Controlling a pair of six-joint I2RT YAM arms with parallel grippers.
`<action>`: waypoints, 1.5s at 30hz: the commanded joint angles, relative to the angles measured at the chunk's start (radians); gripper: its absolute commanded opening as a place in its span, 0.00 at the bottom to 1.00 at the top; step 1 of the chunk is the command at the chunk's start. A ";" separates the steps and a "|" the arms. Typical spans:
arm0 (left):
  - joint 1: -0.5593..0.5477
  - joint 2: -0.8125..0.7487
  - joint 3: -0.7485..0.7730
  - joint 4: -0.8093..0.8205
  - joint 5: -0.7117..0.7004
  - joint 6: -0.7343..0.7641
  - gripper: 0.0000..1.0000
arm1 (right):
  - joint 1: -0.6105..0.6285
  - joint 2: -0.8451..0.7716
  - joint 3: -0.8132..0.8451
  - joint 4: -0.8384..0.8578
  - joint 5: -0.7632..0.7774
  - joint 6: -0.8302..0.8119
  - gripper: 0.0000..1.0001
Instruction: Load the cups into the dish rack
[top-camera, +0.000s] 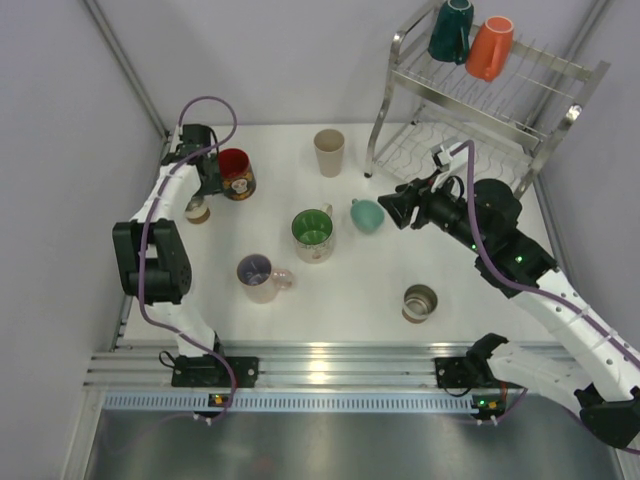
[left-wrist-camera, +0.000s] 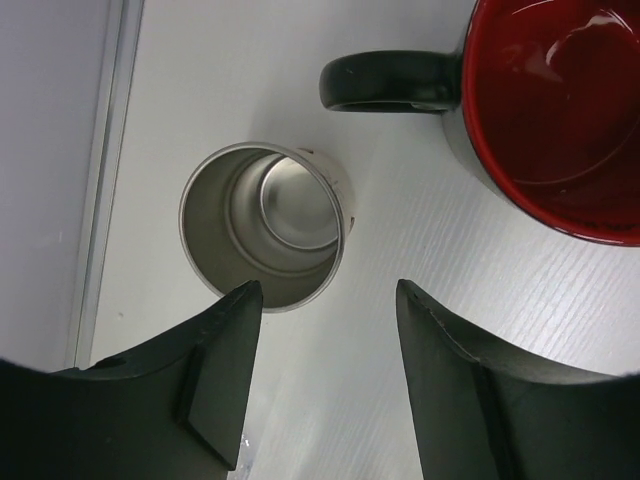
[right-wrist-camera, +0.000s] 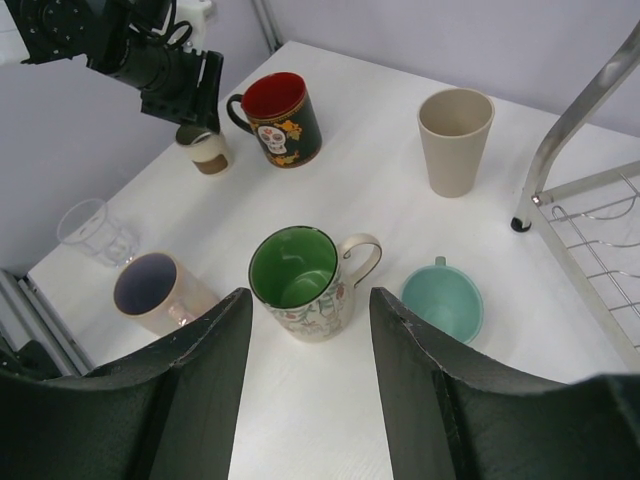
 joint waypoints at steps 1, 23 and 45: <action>0.008 0.046 0.034 0.027 0.039 0.009 0.61 | 0.010 -0.019 0.002 0.023 0.008 -0.020 0.51; 0.008 0.083 -0.018 0.027 0.050 0.006 0.54 | 0.010 -0.045 -0.014 0.021 0.018 -0.026 0.51; 0.003 -0.247 -0.070 -0.035 0.263 -0.140 0.00 | 0.009 0.061 0.051 0.012 -0.059 0.006 0.55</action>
